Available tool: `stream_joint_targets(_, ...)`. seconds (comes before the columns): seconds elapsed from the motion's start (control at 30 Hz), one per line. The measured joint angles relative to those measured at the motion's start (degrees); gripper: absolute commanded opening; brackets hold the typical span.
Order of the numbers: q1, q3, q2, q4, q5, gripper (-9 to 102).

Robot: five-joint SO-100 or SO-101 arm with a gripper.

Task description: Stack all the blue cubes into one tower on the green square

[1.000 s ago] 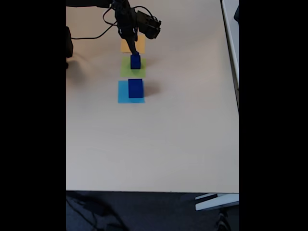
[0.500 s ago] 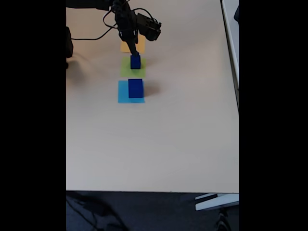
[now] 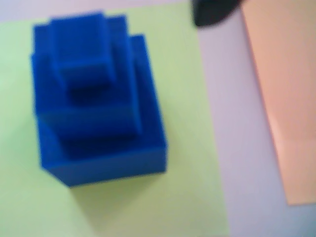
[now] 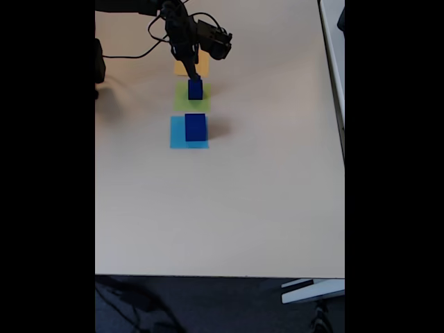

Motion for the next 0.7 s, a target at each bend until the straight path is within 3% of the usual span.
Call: stream_joint_targets(0.7,1.3,1.8,0.0,-2.0,-1.1,23)
